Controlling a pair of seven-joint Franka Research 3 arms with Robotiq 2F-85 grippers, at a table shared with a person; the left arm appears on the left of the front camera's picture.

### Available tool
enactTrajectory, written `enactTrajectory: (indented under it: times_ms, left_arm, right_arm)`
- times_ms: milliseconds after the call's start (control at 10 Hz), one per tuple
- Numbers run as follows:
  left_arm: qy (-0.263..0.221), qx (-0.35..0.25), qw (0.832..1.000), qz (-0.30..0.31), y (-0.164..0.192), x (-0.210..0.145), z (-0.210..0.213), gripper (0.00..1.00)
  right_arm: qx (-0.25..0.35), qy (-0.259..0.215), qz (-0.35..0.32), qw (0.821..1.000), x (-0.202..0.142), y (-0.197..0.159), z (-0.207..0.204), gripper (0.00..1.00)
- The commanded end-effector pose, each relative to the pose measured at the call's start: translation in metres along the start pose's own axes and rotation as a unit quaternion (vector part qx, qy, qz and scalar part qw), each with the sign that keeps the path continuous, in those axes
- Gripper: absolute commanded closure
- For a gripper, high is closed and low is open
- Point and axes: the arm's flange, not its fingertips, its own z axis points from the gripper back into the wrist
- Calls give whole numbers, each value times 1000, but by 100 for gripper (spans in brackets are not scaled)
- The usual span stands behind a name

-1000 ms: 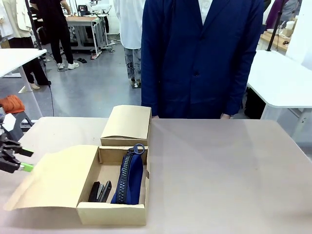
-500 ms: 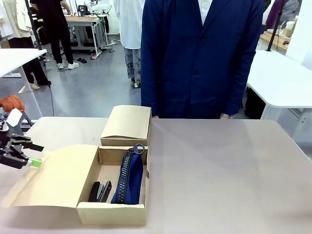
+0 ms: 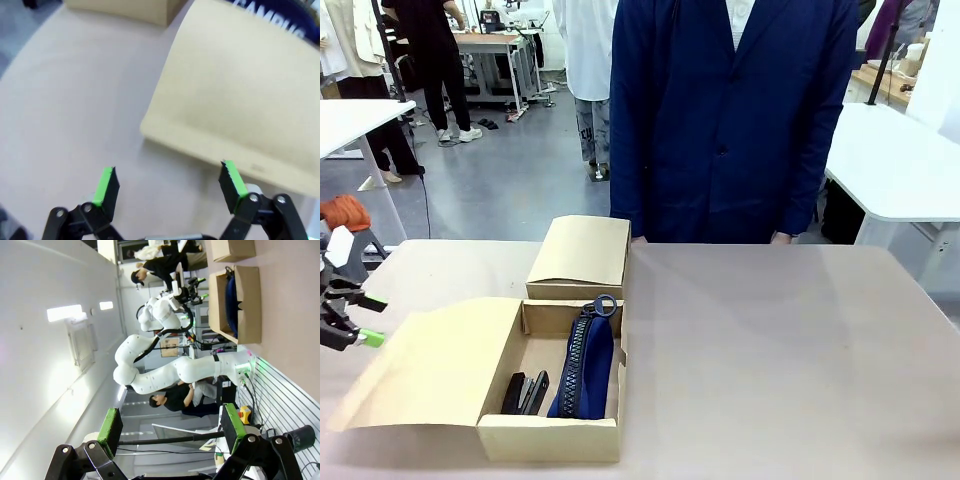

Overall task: Place items inside the box.
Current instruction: Close the lid of the Mailer Box closest to the robot.

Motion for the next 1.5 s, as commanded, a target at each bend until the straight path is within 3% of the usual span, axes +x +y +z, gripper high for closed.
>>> enactTrajectory:
  times_ms: [0,200,900,1100,1200,1400]
  left_arm:
    - [49,34,998,1,-22,-17,2,0]
    - [59,54,997,19,-14,-28,9,0]
    - [53,-24,998,30,-31,-47,-39,0]
    - [10,-34,999,16,-38,-37,-41,0]
    - [-53,-41,998,12,-43,-24,-40,0]
    - [-128,-39,991,-2,-51,-1,-37,0]
  right_arm:
    - [7,-2,-6,1000,0,7,0,0]
    - [7,-2,-6,1000,0,7,0,0]
    - [7,-2,-6,1000,0,7,0,0]
    - [7,-2,-6,1000,0,7,0,0]
    - [7,-2,-6,1000,0,7,0,0]
    - [7,-2,-6,1000,0,7,0,0]
